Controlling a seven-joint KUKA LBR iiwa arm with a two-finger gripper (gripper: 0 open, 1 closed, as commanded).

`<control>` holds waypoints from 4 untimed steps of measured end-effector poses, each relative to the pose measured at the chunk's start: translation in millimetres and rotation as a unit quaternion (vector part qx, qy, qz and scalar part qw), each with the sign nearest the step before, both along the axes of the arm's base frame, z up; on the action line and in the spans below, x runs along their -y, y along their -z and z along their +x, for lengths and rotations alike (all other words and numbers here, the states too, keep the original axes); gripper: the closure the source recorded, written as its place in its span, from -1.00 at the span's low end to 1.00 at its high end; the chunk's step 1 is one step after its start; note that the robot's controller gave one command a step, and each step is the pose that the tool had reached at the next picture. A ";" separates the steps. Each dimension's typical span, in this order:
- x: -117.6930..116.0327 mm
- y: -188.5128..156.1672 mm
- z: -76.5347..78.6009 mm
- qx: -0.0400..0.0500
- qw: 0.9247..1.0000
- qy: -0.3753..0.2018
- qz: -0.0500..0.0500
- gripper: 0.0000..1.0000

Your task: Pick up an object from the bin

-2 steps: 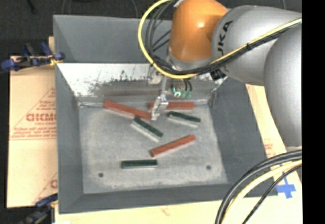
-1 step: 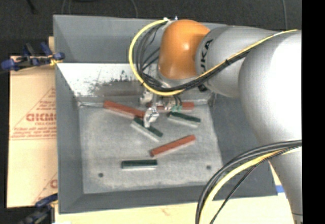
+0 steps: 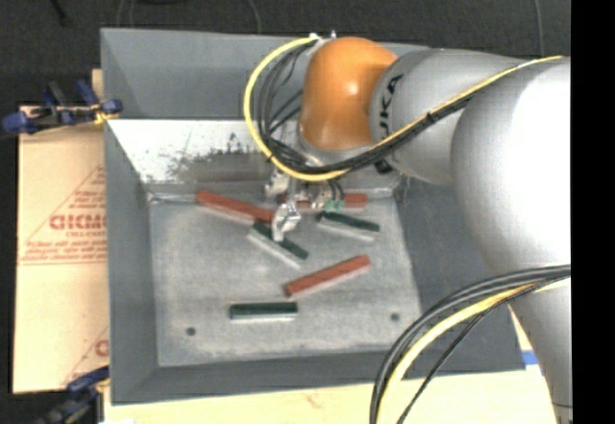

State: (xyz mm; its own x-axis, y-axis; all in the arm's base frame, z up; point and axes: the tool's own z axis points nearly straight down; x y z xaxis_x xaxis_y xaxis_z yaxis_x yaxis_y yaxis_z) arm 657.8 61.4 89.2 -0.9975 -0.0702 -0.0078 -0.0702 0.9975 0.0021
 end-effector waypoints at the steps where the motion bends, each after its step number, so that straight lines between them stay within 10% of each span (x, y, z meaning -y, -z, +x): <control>1: 0.0 -5.8 -0.4 0.005 1.000 0.001 0.001 1.00; 2: 0.0 -5.8 -0.4 0.005 1.000 0.001 0.001 1.00; 3: 2.1 6.7 -5.8 0.001 1.000 -0.011 -0.001 -1.00; 4: 1.3 5.9 -6.3 -0.002 1.000 -0.011 -0.001 1.00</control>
Offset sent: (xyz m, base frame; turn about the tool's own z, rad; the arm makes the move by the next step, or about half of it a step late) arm 0.0000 0.0000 0.0000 0.0000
